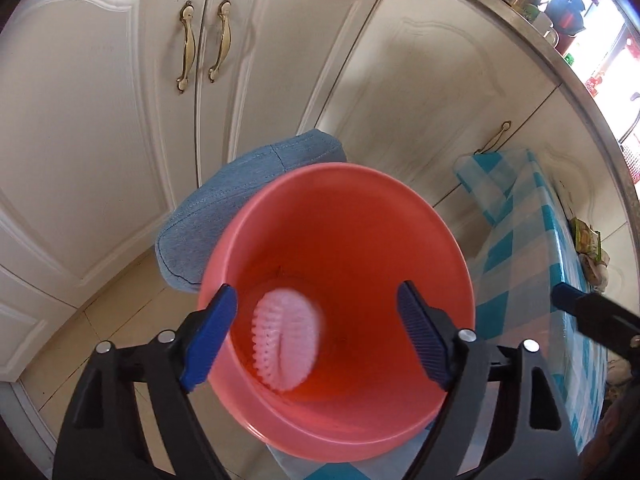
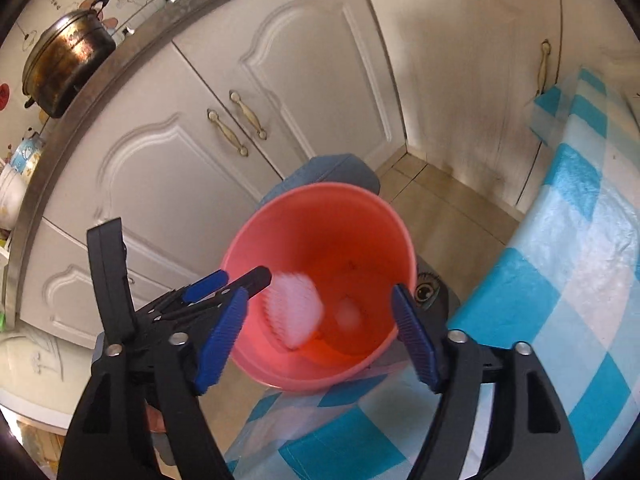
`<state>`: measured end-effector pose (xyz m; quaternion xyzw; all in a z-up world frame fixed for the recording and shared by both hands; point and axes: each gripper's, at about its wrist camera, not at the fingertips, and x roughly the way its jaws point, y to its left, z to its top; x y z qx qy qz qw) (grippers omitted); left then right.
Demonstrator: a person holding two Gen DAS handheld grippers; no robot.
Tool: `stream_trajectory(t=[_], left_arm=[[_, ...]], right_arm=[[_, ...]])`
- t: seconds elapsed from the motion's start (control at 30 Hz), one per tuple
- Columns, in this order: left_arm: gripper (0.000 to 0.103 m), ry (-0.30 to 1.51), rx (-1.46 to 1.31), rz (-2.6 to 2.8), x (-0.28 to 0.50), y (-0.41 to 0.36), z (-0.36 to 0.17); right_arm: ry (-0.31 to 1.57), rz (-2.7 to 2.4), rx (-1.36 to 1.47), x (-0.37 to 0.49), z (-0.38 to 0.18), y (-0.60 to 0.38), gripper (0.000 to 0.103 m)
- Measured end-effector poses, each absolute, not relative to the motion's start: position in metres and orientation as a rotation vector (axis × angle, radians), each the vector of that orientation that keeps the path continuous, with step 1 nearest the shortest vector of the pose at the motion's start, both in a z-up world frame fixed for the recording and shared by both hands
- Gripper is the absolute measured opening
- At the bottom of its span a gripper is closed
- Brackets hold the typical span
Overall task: Collect trash
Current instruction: 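Carry both items over the red bucket and open both tools, then move both tools back over the table toward the snack packets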
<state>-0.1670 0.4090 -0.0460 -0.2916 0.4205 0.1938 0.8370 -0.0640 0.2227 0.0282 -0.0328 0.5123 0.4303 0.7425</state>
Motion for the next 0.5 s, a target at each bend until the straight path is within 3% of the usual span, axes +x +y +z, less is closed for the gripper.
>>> stream_trajectory(t=[0.17,0.5], left_arm=[[0.085,0.873,-0.569,0.397,-0.166,0.405,-0.033],[0.089,0.648,-0.533,0.312,-0.158,0.361,0.022]], right_arm=[[1.077,0.932,0.049,-0.054,0.039,0.180,0.088],[0.942,0.797,0.161,-0.060,0.059,0.045,0.088]])
